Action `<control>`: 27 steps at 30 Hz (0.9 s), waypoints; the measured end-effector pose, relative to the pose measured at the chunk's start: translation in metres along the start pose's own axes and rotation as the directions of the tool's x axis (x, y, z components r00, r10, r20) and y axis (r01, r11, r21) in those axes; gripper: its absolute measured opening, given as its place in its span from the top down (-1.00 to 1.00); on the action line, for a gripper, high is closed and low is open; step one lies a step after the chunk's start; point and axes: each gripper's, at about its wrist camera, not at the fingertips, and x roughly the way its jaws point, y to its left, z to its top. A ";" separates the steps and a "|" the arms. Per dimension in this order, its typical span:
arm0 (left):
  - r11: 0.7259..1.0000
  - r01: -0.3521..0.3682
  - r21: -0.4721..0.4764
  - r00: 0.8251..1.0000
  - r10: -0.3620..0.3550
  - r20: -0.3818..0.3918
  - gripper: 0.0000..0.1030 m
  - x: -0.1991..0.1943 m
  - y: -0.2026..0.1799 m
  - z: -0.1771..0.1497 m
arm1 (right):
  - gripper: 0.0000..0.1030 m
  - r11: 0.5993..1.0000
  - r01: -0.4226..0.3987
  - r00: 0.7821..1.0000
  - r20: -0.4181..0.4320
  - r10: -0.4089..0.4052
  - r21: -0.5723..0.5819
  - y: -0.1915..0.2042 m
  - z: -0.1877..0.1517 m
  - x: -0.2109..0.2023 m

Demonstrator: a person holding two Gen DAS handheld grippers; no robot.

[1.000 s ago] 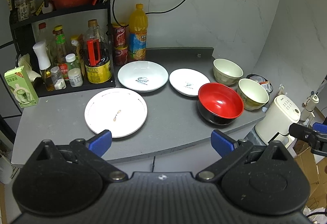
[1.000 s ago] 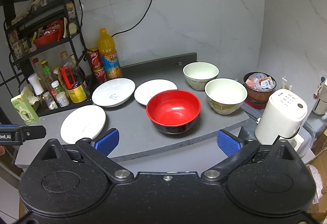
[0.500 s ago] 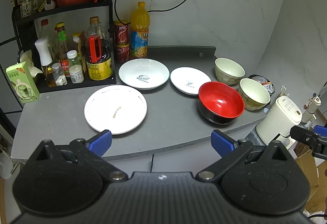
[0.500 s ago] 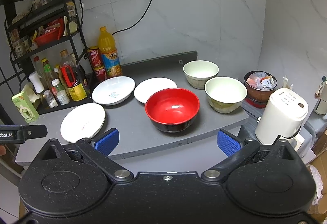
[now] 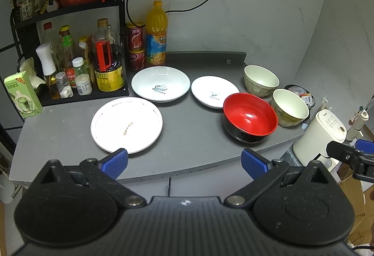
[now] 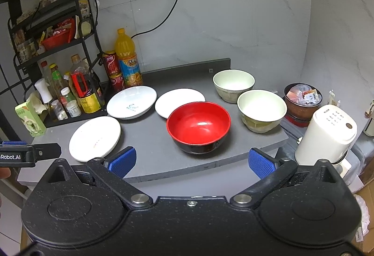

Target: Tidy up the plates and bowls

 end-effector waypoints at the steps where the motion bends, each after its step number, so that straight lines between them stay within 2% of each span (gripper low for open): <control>1: 1.000 -0.002 0.000 1.000 0.002 0.003 -0.98 0.001 -0.001 0.000 | -1.00 1.000 0.001 1.000 0.001 -0.001 -0.001 -0.001 0.001 0.000; 17: 0.999 -0.030 -0.036 0.999 0.030 -0.016 -0.98 0.015 -0.019 0.010 | -1.00 1.000 -0.001 1.000 -0.006 0.001 -0.014 -0.021 0.009 0.012; 27: 0.999 -0.025 -0.033 0.999 0.023 -0.049 -0.98 0.046 -0.040 0.028 | -1.00 1.000 0.010 1.000 -0.021 -0.009 0.022 -0.042 0.019 0.037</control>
